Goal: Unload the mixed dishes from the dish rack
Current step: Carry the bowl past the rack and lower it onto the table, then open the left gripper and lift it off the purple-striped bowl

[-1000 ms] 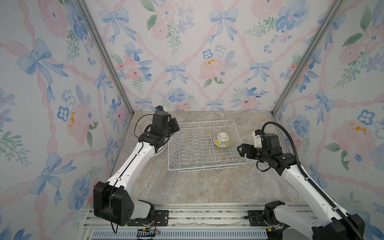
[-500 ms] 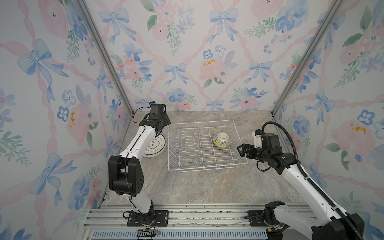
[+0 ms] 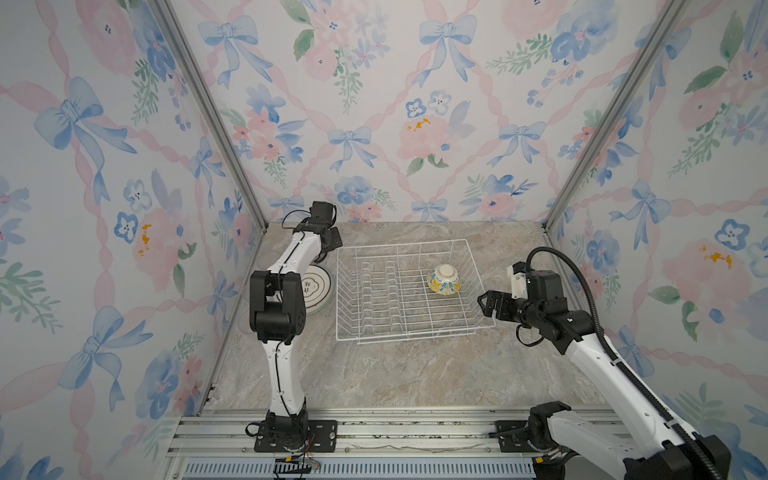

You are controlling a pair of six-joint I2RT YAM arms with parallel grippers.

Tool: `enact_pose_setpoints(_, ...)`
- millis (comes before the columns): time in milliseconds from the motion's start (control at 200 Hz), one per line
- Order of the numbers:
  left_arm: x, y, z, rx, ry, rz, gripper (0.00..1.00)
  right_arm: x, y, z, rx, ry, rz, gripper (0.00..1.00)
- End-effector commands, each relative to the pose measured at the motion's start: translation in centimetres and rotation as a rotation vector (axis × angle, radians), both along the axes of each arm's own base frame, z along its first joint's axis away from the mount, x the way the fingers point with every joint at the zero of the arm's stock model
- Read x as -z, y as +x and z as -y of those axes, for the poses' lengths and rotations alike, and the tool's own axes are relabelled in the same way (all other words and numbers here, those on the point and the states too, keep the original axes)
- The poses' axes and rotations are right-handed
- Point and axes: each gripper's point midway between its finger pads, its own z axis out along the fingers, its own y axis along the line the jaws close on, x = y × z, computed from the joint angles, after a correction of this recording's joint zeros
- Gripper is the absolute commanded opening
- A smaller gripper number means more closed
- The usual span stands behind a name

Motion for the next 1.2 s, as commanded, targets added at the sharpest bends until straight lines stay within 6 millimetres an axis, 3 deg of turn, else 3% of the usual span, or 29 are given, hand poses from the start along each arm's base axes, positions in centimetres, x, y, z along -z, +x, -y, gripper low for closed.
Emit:
enact_pose_setpoints(0,-1.1,1.3,-0.8,0.011,0.055,0.029,0.00,0.7,0.0,0.5,-0.002,-0.018,-0.012,0.97)
enact_pose_setpoints(375,2.6,2.5,-1.8,0.023,0.110,-0.033,0.00,1.5,0.3,0.3,-0.011,-0.008,-0.033,0.97)
enact_pose_setpoints(835,5.4,3.2,-1.8,0.047,0.130,-0.073,0.03,1.9,0.3,0.1,-0.011,-0.001,-0.058,0.97)
enact_pose_setpoints(990,6.3,3.2,-1.6,0.062,0.132,-0.089,0.37,2.0,0.5,-0.1,-0.014,0.010,-0.064,0.97)
enact_pose_setpoints(1195,6.3,3.2,-1.3,0.059,0.103,-0.087,0.45,1.6,0.4,-0.2,-0.017,0.016,-0.057,0.97)
